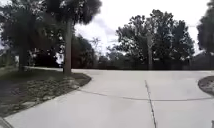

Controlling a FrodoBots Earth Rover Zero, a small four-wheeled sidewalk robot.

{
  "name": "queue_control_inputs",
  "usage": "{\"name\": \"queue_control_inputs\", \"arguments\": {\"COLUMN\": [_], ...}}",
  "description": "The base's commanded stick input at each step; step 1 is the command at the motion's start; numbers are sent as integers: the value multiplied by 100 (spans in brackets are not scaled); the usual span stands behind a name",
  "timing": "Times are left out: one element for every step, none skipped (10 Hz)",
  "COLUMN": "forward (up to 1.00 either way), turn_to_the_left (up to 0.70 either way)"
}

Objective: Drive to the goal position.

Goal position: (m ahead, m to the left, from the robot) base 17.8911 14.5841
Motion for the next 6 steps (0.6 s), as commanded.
{"name": "queue_control_inputs", "arguments": {"forward": [85, 85, 85, 85, 85, 85], "turn_to_the_left": [0, 0, 0, 0, 0, 0]}}
